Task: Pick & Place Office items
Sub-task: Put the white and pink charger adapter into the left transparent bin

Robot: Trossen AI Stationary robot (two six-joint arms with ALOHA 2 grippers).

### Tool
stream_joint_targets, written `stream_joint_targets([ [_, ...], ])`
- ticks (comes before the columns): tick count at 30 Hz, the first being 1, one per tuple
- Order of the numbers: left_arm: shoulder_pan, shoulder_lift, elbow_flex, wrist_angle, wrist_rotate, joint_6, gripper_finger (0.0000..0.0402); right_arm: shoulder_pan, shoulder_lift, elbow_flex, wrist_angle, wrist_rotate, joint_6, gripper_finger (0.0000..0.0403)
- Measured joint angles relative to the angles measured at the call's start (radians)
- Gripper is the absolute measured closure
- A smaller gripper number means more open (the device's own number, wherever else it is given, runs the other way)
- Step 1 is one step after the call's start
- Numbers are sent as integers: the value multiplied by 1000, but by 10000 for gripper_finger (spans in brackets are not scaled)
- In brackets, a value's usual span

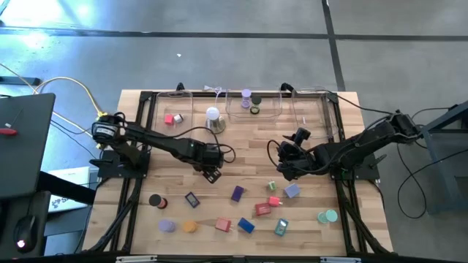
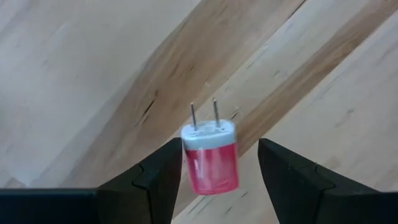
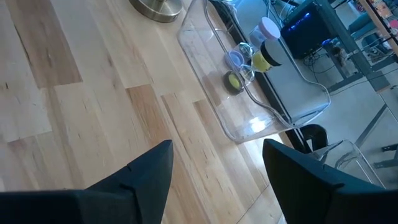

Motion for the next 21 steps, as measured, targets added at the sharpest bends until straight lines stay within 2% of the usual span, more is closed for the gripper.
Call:
stream_joint_targets([
  [8,4,62,0,-7,82,6,201,0,0,0,0,-1,0,165],
  [11,4,68,0,-9,83,36,207,0,0,0,0,-1,0,165],
  [21,7,65,0,0,48,75,280,0,0,0,0,0,0,165],
])
